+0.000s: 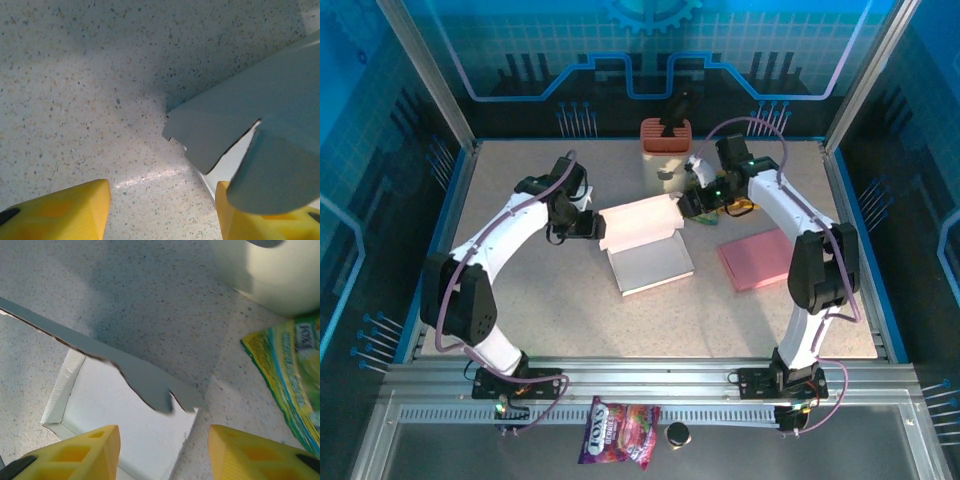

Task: Fold the paper box

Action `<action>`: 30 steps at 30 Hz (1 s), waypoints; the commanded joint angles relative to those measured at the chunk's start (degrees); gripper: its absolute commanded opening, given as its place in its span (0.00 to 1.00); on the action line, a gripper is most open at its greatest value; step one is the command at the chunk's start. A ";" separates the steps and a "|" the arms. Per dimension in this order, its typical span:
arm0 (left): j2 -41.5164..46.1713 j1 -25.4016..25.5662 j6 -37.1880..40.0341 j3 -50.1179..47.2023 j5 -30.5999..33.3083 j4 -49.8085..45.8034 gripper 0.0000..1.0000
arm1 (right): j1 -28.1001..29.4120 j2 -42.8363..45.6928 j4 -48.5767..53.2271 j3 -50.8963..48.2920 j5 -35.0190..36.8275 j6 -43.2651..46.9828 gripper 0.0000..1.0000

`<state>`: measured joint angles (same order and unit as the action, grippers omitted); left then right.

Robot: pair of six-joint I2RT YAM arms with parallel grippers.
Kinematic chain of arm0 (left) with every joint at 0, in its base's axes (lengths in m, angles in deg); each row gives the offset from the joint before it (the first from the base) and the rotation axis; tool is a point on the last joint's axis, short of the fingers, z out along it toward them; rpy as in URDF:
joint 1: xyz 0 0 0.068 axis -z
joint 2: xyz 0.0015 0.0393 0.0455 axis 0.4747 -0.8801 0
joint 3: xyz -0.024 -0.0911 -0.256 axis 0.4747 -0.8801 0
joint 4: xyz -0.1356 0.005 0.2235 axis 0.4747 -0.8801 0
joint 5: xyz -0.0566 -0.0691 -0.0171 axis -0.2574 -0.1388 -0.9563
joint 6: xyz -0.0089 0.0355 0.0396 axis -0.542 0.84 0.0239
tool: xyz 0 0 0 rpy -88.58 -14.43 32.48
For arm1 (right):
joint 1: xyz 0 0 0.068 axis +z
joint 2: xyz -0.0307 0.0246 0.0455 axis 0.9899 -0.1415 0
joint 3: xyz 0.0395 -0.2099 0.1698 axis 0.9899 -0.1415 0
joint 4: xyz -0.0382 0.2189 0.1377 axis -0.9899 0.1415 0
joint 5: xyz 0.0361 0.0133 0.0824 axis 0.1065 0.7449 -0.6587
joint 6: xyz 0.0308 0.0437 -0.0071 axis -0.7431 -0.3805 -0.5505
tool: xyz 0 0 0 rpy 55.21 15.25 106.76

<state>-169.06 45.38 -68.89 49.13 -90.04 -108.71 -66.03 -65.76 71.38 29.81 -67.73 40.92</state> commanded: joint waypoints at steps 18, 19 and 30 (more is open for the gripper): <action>-4.81 -0.16 2.26 4.72 -3.35 1.33 0.40 | 2.89 -5.65 -0.83 5.59 7.35 2.97 0.46; -4.74 -0.16 2.28 4.68 -3.48 1.29 0.39 | 2.93 -5.92 -0.77 5.88 7.10 3.16 0.46; -5.49 0.19 1.65 5.14 -4.10 1.42 0.25 | 3.85 -8.02 -0.49 7.90 6.02 3.26 0.30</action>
<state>-173.54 45.38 -67.47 52.32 -92.70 -106.83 -62.75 -73.32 70.57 36.33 -61.40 43.72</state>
